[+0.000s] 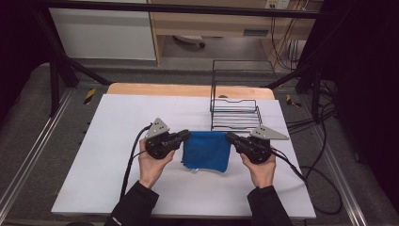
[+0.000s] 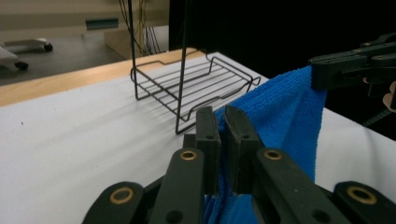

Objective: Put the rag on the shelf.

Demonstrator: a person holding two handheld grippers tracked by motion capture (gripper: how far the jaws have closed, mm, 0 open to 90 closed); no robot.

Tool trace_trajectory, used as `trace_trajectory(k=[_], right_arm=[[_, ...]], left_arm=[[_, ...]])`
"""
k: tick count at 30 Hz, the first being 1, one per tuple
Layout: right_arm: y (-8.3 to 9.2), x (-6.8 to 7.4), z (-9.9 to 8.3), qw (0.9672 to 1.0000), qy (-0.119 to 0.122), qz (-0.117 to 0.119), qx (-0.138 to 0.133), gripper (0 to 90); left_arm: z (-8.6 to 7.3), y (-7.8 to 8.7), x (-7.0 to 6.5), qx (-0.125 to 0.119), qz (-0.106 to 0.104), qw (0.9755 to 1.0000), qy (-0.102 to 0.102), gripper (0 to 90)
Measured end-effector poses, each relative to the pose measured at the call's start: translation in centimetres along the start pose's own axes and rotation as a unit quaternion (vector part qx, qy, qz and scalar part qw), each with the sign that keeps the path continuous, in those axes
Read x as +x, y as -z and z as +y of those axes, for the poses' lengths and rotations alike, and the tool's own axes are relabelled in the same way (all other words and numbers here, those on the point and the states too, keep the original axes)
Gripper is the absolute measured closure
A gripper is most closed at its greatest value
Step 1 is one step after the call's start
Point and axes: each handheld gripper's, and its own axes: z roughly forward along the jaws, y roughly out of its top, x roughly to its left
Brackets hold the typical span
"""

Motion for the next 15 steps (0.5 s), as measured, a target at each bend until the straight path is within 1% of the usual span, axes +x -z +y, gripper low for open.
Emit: trace_trajectory(k=[5,7,9,11,12,15], right_arm=[[0.9,0.1,0.8,0.9997,0.010,-0.007,-0.019,86.0],[1.3,0.3,1.3,0.9992,0.018,-0.015,-0.031,85.9],[1.5,0.3,1.4,0.9990,0.019,-0.017,-0.036,86.0],[2.0,0.3,1.8,0.9982,0.025,-0.023,-0.051,86.0],[2.0,0.3,1.8,0.9982,0.025,-0.023,-0.051,86.0],[2.4,0.3,2.1,0.9972,0.028,-0.030,-0.062,86.0]], left_arm=[[0.9,0.3,-0.7,-0.020,0.000,0.9997,-0.011,84.8],[1.3,0.3,-0.9,-0.027,0.000,0.9995,-0.013,84.7],[1.6,0.2,-1.0,-0.033,-0.001,0.9993,-0.015,84.8],[2.0,0.2,-1.2,-0.042,-0.002,0.9990,-0.018,84.8],[2.2,0.2,-1.3,-0.046,-0.001,0.9988,-0.017,84.8],[2.7,0.1,-1.6,-0.056,-0.001,0.9982,-0.022,84.8]])
